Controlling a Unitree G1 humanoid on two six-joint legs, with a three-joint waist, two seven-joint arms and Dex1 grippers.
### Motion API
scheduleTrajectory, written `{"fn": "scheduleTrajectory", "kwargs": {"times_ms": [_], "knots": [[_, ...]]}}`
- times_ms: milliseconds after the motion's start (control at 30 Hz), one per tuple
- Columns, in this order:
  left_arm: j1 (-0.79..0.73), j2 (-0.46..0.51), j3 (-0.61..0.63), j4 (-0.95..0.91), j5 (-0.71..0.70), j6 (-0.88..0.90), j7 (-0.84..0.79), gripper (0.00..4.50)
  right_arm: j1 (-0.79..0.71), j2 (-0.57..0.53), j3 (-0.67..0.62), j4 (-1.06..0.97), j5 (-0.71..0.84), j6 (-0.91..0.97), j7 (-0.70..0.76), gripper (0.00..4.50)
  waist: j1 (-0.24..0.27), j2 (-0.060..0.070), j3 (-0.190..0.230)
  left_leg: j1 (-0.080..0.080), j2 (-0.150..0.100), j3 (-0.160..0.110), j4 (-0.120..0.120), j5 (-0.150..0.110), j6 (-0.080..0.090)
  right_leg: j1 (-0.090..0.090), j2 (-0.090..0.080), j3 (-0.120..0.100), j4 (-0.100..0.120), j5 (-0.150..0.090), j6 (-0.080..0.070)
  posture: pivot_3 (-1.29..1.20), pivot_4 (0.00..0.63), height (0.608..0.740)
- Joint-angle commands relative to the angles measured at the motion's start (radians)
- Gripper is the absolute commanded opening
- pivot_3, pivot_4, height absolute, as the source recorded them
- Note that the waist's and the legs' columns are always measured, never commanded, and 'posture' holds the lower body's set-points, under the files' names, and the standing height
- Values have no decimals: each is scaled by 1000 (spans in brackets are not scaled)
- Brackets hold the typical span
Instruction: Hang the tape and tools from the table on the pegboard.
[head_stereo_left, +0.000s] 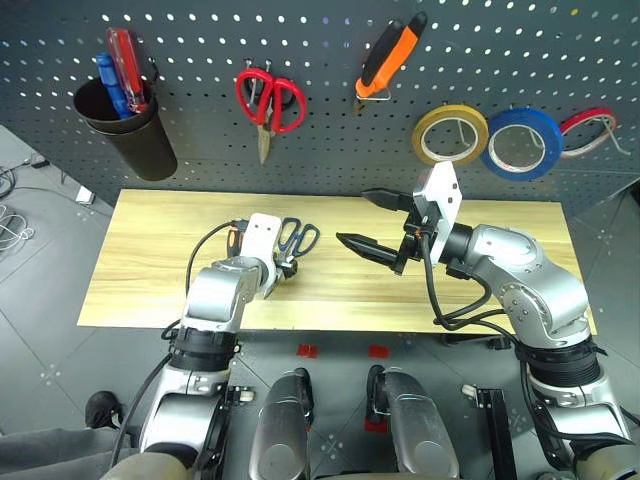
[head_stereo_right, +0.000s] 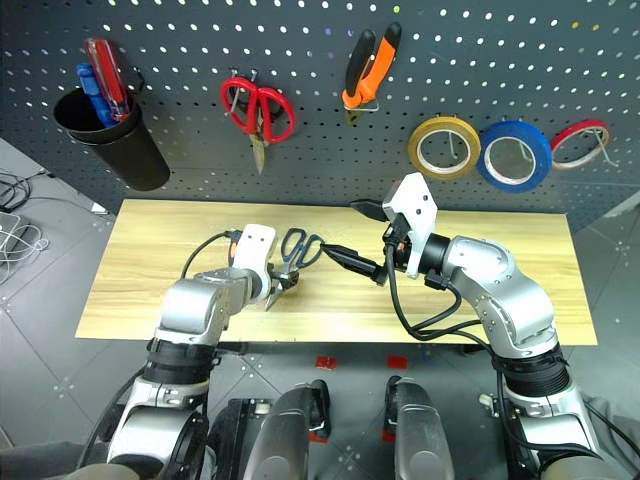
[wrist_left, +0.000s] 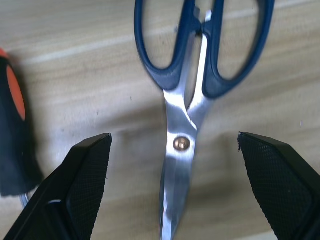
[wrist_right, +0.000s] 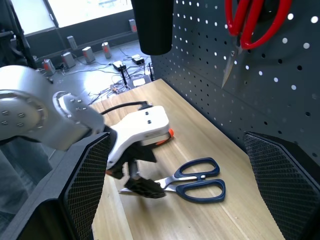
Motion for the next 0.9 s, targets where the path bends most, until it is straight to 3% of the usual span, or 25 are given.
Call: {"fn": "scheduleTrajectory", "kwargs": {"times_ms": [33, 167, 233, 600, 900], "knots": [[-19, -18, -4, 96, -4, -41, -16, 4247, 7, -6, 0, -39, -4, -11, -1, 4500, 0, 0, 0, 0, 0, 0, 0, 0, 0, 0, 0, 0, 0, 0, 0, -4, 349, 740], [-37, -19, -10, 136, -3, -5, -19, 4247, 11, -12, 7, -44, -15, -9, -4, 4500, -1, 0, 0, 0, 0, -1, 0, 1, 0, 0, 0, -1, 1, 0, 0, -13, 349, 740], [-33, -12, -14, 130, -1, -8, -24, 3866, 14, -13, 6, -46, -18, -9, -5, 4500, -1, 0, 0, 0, 0, -1, 0, 1, 0, 0, 0, -1, 1, 0, 0, -13, 348, 740], [-45, -11, -24, 176, 6, -36, -38, 721, 20, -7, 9, -48, -28, -10, -11, 4500, 0, 0, 0, 1, 0, -1, 0, 1, 0, 2, 0, -1, 1, 0, 0, -16, 354, 740], [-4, 28, -38, 76, 1, -23, -78, 638, 18, -9, 6, -42, -32, -16, -15, 4500, -1, 0, 0, 1, 0, -1, 0, 1, 0, 2, 0, 0, 0, 0, 0, -14, 348, 740]]}}
